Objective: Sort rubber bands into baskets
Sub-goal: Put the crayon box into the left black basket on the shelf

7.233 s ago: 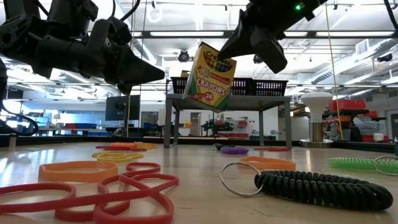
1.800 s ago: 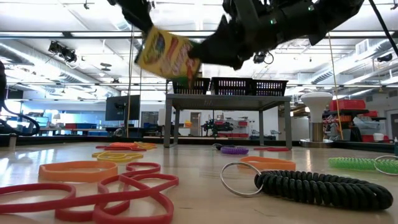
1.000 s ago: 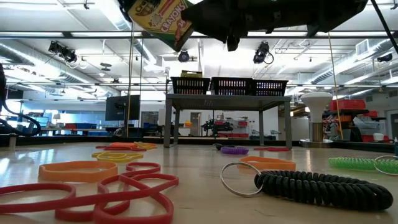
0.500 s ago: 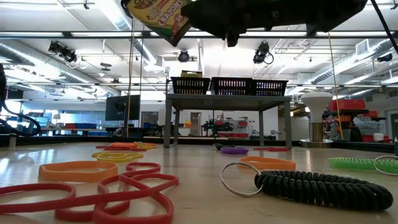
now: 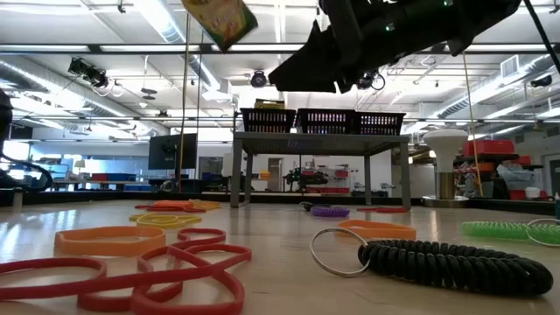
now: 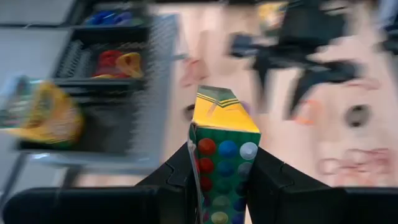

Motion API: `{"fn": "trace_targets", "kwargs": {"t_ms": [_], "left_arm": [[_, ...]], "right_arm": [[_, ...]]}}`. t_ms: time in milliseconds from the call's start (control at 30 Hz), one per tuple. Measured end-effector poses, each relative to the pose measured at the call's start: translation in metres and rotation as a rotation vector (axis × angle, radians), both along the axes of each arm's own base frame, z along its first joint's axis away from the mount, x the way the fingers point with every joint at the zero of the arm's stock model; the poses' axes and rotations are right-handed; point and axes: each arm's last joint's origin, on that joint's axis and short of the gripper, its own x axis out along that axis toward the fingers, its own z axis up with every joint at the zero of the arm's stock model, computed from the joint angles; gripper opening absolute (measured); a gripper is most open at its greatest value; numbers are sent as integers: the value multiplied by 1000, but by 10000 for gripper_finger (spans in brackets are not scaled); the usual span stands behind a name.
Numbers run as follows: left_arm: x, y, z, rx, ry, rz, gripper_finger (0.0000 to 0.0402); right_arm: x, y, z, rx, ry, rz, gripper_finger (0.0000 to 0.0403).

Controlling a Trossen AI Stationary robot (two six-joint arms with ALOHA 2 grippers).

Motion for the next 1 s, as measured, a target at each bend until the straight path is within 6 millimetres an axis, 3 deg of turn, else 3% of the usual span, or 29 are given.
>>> {"fn": "trace_targets", "kwargs": {"t_ms": [267,600,733,1000], "left_arm": [[55,58,3,123,241,-17,100],[114,132,-27,248,435,49,99],[127,141,-38,243,457,49,99],[133,151,-52,258,514,82,99]], "right_arm": [[-1,4,0,-24,11,31,13],[-3,12,-1,-75,20,74,17],[-3,13,0,-94,21,83,4],[-3,13,0,-98,20,84,14]]}}
